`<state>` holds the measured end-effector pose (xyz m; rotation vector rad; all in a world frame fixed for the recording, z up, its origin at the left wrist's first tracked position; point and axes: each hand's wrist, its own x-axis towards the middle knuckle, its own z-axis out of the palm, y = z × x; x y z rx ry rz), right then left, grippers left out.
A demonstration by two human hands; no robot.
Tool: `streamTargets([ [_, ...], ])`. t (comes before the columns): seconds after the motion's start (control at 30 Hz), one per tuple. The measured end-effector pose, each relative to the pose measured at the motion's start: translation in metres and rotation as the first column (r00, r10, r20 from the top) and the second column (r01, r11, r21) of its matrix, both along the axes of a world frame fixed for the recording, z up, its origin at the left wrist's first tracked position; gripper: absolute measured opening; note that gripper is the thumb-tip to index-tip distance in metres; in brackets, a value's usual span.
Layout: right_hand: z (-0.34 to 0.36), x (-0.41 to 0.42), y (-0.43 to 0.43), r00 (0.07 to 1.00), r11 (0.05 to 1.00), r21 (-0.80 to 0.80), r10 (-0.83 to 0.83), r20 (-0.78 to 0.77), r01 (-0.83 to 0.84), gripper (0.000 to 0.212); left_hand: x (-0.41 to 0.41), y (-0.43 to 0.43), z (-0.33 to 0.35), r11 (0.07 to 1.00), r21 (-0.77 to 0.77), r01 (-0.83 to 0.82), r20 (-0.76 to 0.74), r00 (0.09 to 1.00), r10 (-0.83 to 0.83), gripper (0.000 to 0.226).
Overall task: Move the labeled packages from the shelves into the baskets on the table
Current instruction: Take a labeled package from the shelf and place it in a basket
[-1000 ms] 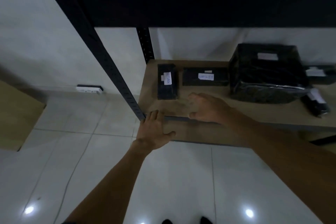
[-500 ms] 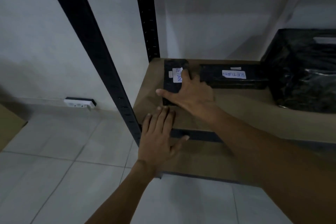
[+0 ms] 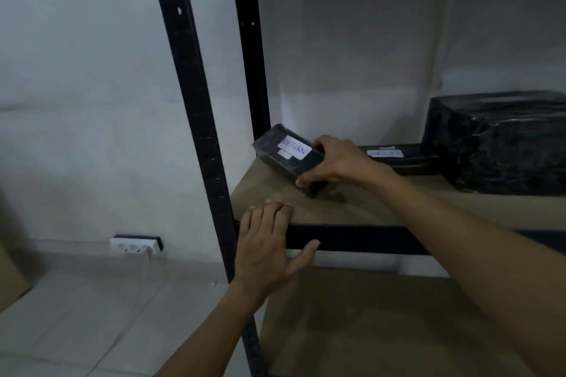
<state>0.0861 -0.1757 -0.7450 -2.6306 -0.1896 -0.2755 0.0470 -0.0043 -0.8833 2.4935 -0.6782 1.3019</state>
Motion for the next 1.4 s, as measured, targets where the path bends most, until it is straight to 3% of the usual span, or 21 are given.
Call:
streamTargets([
  [0.07,0.0,-0.009,-0.002,0.992,0.994,-0.092,0.064,0.108,-0.054,0.087,-0.002,-0.002,0.001,1.0,-0.023,-0.007,-0.02,1.0,0.007,0.063],
  [0.17,-0.004,-0.014,-0.006,0.96,0.918,-0.39,0.17,0.223,-0.072,0.094,-0.003,-0.004,-0.001,0.999,-0.044,-0.005,-0.012,1.0,0.004,0.062],
  [0.23,-0.007,-0.013,-0.011,0.95,0.885,-0.462,0.196,0.244,-0.064,0.096,0.001,-0.003,-0.003,0.999,-0.039,-0.001,0.018,1.0,0.001,0.062],
  [0.47,-0.009,-0.012,-0.025,0.946,0.874,-0.467,0.252,0.202,-0.134,0.102,0.004,-0.004,-0.006,0.999,-0.042,0.002,0.063,0.998,0.0,0.063],
  [0.6,-0.014,-0.014,-0.031,0.921,0.834,-0.538,0.295,0.254,-0.118,0.095,0.004,-0.004,-0.007,0.999,-0.049,-0.008,0.047,0.999,0.01,0.064],
  [0.97,-0.016,-0.006,-0.033,0.907,0.852,-0.5,0.323,0.27,-0.154,0.093,0.006,-0.006,-0.009,0.997,-0.071,-0.006,0.09,0.996,0.012,0.061],
  [1.4,-0.022,0.011,-0.038,0.911,0.882,-0.431,0.323,0.256,-0.191,0.112,0.016,-0.008,-0.015,0.995,-0.092,0.032,0.2,0.98,-0.013,0.06],
])
